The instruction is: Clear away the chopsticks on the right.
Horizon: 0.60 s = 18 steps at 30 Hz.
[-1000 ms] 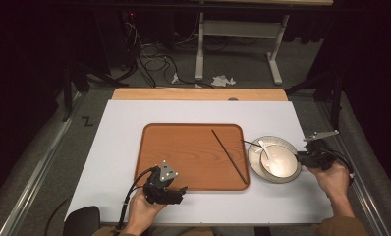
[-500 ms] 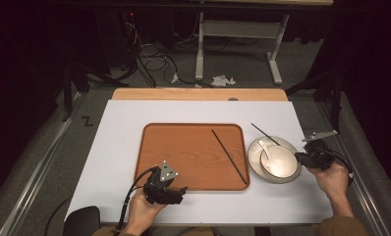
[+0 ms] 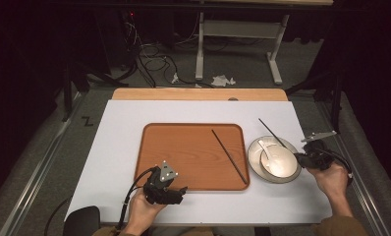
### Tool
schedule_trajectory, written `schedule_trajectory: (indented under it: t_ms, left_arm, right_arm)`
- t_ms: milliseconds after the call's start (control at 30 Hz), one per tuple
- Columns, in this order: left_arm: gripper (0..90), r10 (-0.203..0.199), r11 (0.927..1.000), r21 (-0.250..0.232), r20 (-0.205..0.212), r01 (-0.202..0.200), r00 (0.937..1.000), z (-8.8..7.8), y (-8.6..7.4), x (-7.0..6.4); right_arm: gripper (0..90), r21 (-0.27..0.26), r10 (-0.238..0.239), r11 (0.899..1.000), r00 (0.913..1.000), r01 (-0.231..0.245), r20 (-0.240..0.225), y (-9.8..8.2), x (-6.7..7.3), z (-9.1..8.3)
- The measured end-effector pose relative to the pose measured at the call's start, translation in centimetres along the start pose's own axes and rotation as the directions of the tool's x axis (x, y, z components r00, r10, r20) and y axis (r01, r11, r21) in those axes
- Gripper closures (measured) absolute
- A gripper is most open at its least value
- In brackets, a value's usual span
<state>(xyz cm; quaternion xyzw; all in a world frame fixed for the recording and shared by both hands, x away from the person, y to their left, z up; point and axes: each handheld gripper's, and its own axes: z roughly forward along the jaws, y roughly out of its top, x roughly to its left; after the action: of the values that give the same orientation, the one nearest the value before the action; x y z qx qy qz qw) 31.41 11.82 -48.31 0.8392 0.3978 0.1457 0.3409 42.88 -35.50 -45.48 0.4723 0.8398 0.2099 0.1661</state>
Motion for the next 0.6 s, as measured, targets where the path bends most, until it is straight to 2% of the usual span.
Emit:
schedule_trajectory:
  t_ms: [333, 600]
  left_arm:
    - [27.9, 0.002, 1.0000, 0.003, 0.000, -0.002, 1.0000, 0.1, 0.0, 0.0]
    - [27.9, 0.001, 1.0000, 0.002, 0.000, -0.001, 1.0000, 0.1, 0.0, 0.0]
  right_arm:
    - [86.4, -0.071, 0.042, 0.996, 0.9986, -0.045, -0.031, -0.1, -0.4, -0.9]
    - [86.4, -0.139, 0.057, 0.989, 0.9982, -0.059, -0.020, 0.3, -0.2, -2.4]
